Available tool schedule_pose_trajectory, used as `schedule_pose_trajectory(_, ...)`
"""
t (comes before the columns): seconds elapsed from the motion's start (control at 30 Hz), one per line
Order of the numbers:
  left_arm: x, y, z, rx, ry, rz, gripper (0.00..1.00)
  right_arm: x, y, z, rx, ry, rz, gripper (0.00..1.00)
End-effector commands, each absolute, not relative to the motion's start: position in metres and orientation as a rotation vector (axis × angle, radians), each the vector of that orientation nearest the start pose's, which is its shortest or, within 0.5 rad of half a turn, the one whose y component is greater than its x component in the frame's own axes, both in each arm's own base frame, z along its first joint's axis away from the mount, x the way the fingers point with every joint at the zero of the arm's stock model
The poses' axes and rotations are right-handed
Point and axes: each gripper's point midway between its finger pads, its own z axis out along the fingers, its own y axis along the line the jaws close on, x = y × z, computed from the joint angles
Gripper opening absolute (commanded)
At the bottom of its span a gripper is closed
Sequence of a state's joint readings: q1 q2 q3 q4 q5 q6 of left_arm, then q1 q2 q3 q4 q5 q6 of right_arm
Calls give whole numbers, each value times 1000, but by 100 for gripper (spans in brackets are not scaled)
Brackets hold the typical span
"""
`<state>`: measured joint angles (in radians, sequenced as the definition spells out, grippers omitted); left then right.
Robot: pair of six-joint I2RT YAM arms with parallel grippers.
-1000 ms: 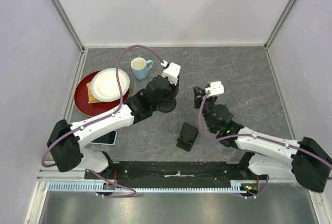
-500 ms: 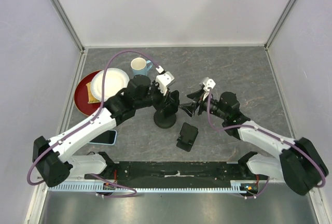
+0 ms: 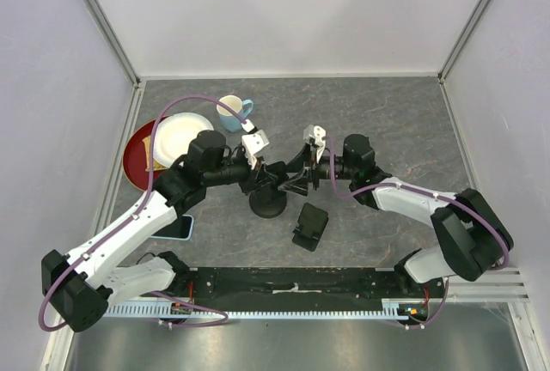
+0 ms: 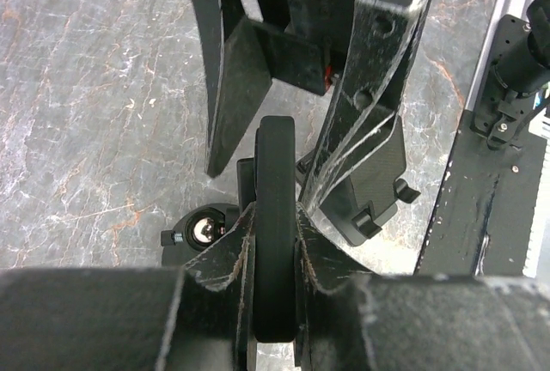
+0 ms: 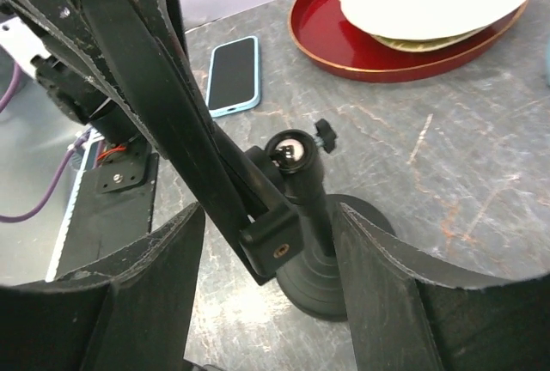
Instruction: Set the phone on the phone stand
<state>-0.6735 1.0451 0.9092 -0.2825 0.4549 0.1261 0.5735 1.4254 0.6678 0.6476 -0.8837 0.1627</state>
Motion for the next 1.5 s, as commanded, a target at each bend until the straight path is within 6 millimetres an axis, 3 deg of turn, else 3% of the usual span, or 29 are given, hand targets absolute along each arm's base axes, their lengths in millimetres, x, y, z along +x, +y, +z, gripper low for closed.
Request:
schedule_pose_trajectory(0.0, 218, -278, 279, 1100, 1499, -845, 2, 228, 338, 198, -1132, 1387, 1320, 66)
schedule_pose_trajectory(0.07, 217, -278, 281, 1098, 1488, -852, 2, 224, 343, 196, -1148, 1388, 1332, 63)
schedule_pose_trajectory(0.17, 218, -276, 282, 1087, 1484, -855, 2, 225, 347, 196, -1135, 1385, 1319, 49)
schedule_pose_trajectory(0.2, 217, -276, 283, 1087, 1481, -859, 2, 228, 347, 196, -1118, 1394, 1303, 38)
schedule_pose_trajectory(0.4, 222, -274, 278, 1068, 1502, -837, 2, 236, 346, 208, -989, 1390, 1239, 0)
schedule_pose_trajectory(0.5, 232, -271, 276, 1015, 1535, -797, 2, 247, 344, 214, -830, 1424, 1139, 0)
schedule_pose_trajectory(0.53, 234, -270, 276, 1005, 1534, -791, 2, 236, 352, 216, -821, 1413, 1133, 0)
schedule_pose_trajectory(0.57, 235, -270, 276, 997, 1535, -786, 2, 253, 344, 216, -691, 1460, 1006, 0)
schedule_pose_trajectory(0.63, 236, -269, 275, 975, 1545, -787, 2, 249, 346, 219, -597, 1472, 935, 0)
schedule_pose_trajectory(0.7, 238, -270, 276, 963, 1546, -788, 2, 261, 322, 219, -408, 1479, 826, 0)
schedule_pose_trajectory(0.8, 241, -270, 273, 948, 1561, -786, 2, 257, 310, 220, -330, 1479, 749, 0)
schedule_pose_trajectory(0.93, 237, -275, 272, 963, 1564, -826, 2, 250, 325, 227, -395, 1470, 765, 0)
schedule_pose_trajectory(1.07, 235, -276, 272, 976, 1557, -837, 2, 233, 350, 221, -595, 1475, 831, 0)
schedule_pose_trajectory(1.1, 234, -276, 270, 984, 1561, -836, 2, 230, 353, 221, -623, 1477, 837, 4)
schedule_pose_trajectory(1.13, 234, -276, 271, 989, 1559, -835, 2, 226, 356, 220, -653, 1478, 856, 15)
schedule_pose_trajectory(1.2, 233, -275, 269, 1005, 1561, -831, 2, 223, 351, 215, -673, 1509, 839, 55)
schedule_pose_trajectory(1.23, 232, -275, 267, 1012, 1568, -830, 2, 220, 347, 208, -698, 1520, 851, 62)
schedule_pose_trajectory(1.3, 231, -275, 267, 1021, 1560, -828, 2, 218, 336, 211, -700, 1526, 878, 69)
schedule_pose_trajectory(1.33, 231, -275, 268, 1024, 1557, -830, 2, 227, 322, 206, -682, 1543, 879, 71)
schedule_pose_trajectory(1.37, 230, -275, 267, 1026, 1558, -833, 2, 222, 318, 212, -680, 1539, 954, 72)
schedule_pose_trajectory(1.43, 229, -275, 269, 1029, 1551, -838, 2, 239, 294, 209, -616, 1563, 952, 74)
schedule_pose_trajectory(1.47, 228, -275, 270, 1032, 1547, -840, 2, 235, 291, 217, -625, 1537, 993, 75)
